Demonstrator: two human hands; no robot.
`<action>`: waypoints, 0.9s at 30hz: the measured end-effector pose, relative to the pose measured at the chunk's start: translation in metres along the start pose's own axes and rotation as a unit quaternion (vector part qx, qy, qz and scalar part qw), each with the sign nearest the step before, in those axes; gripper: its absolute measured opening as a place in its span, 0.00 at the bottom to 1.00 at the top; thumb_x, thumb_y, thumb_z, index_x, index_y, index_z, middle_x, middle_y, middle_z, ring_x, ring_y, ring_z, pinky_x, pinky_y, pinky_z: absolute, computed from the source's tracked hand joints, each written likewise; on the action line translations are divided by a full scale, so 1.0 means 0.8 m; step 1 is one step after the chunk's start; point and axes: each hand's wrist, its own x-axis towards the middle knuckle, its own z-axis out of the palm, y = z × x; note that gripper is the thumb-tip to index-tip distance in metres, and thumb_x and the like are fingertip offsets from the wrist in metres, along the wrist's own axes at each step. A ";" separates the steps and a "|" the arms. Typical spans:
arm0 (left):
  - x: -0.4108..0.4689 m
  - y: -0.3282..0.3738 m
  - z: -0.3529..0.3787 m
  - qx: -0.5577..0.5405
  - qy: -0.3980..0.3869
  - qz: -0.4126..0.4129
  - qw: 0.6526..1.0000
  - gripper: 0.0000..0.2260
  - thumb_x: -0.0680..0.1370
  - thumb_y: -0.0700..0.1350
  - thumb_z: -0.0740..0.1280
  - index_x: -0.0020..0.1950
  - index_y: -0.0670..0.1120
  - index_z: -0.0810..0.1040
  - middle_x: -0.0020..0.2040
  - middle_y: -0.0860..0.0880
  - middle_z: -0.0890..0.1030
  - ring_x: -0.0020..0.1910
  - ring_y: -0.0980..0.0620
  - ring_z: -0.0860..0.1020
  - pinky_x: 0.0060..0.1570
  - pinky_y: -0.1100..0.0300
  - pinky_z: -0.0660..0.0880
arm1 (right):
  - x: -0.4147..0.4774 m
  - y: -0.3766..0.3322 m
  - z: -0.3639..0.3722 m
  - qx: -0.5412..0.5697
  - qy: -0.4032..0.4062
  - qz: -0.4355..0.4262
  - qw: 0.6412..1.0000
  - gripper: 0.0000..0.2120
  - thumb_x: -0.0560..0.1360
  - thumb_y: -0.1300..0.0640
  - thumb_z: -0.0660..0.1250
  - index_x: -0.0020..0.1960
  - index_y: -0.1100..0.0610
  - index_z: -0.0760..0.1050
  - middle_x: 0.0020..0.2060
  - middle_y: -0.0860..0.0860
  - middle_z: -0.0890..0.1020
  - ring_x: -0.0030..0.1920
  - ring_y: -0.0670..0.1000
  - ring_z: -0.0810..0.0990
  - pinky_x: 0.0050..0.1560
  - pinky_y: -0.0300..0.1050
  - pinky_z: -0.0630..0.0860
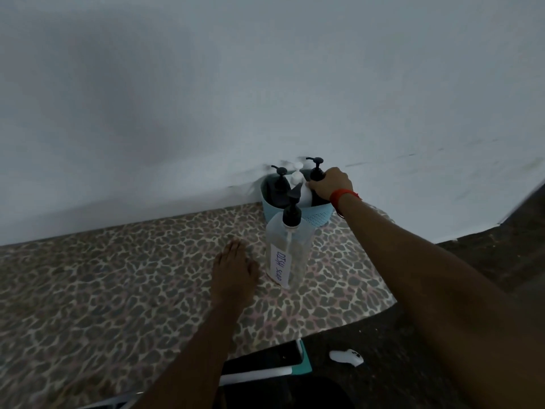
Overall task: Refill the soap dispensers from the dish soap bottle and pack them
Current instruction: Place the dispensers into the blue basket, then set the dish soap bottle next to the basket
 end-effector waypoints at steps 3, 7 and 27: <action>-0.001 0.001 -0.002 -0.003 0.004 -0.001 1.000 0.25 0.82 0.52 0.57 0.77 0.44 0.62 0.78 0.47 0.62 0.78 0.51 0.57 0.77 0.52 0.49 | 0.004 0.002 0.003 -0.008 -0.019 -0.005 1.000 0.21 0.76 0.48 0.71 0.59 0.63 0.76 0.52 0.59 0.81 0.53 0.59 0.79 0.46 0.46 0.70; -0.002 0.002 -0.004 -0.003 0.007 0.002 1.000 0.26 0.82 0.52 0.57 0.77 0.44 0.62 0.78 0.47 0.62 0.78 0.51 0.57 0.76 0.52 0.49 | 0.011 0.002 0.003 0.000 -0.034 0.002 0.999 0.23 0.76 0.46 0.72 0.60 0.63 0.75 0.57 0.60 0.81 0.53 0.58 0.79 0.46 0.45 0.70; -0.002 0.000 -0.003 -0.029 0.002 0.000 1.000 0.25 0.82 0.52 0.57 0.77 0.43 0.62 0.78 0.46 0.61 0.78 0.51 0.56 0.77 0.51 0.48 | -0.046 0.013 -0.001 0.038 0.147 -0.110 0.982 0.18 0.76 0.52 0.71 0.61 0.61 0.76 0.57 0.57 0.81 0.58 0.58 0.78 0.51 0.41 0.67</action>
